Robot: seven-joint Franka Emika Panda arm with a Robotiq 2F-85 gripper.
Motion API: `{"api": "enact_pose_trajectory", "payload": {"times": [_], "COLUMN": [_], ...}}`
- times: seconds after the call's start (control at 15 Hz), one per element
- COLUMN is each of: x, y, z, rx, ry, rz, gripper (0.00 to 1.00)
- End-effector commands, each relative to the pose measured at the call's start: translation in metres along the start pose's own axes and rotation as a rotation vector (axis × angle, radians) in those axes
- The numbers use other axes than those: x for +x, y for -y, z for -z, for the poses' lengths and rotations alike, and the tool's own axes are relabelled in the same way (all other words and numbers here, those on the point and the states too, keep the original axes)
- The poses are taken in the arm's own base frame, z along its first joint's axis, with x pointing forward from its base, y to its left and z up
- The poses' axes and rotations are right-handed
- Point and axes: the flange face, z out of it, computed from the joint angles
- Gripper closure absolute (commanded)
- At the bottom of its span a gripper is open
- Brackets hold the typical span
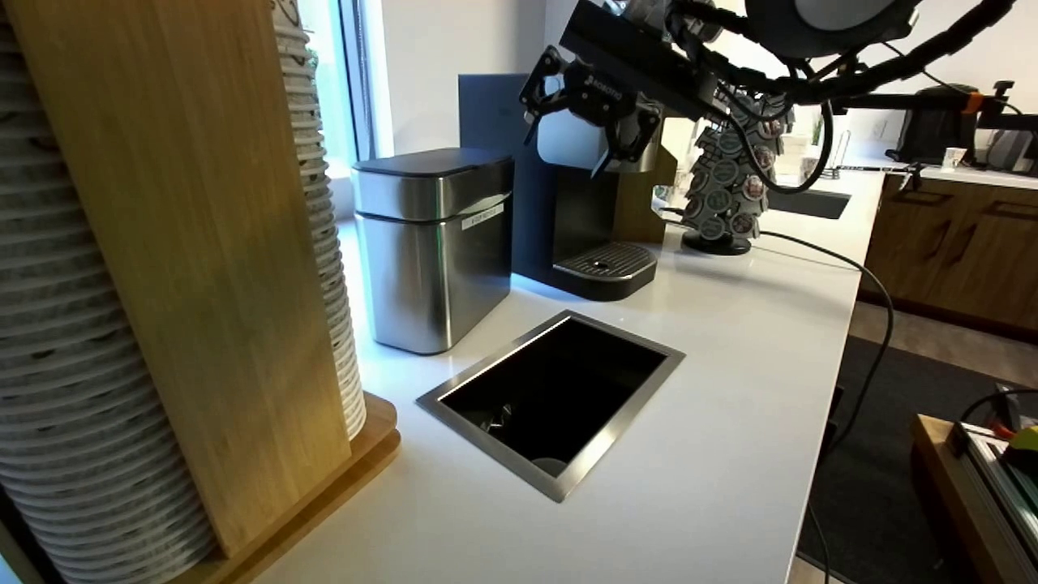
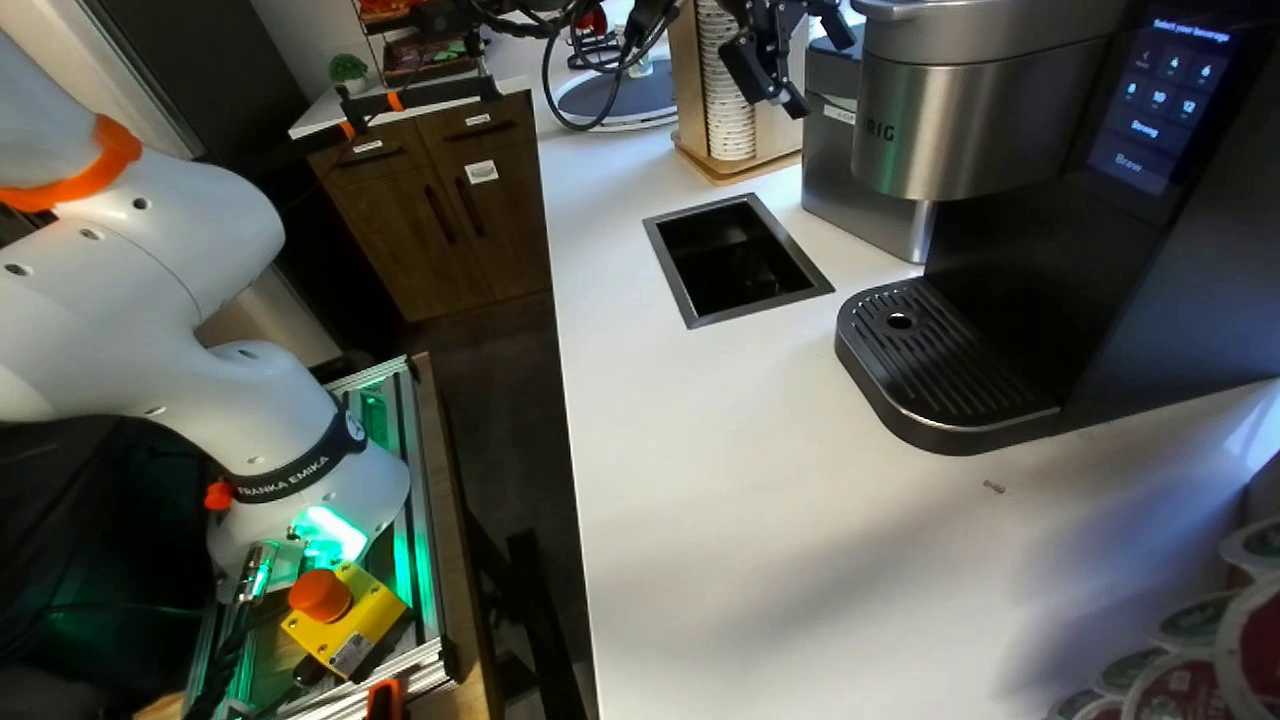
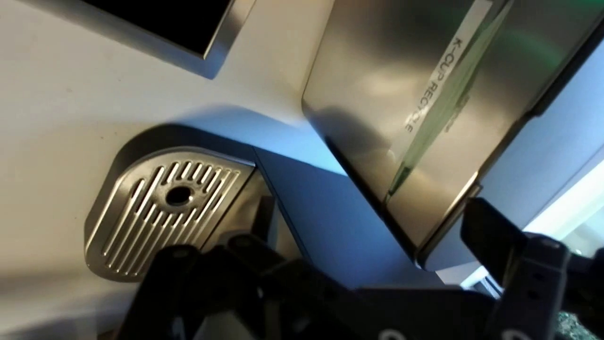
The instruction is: Open the silver bin
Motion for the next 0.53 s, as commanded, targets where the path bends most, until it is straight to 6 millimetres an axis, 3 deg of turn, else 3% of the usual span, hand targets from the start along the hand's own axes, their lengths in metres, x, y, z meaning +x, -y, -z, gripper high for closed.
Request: {"api": "enact_pose_trajectory", "payload": {"times": [0.0, 0.47], "x": [-0.019, -0.024], "y": [0.006, 0.016], "z": [-0.008, -0.001], "rx": [0.002, 0.108], "ry": [0.119, 0.233], "rz": [-0.005, -0.046], "gripper": [0.0, 0.0]}}
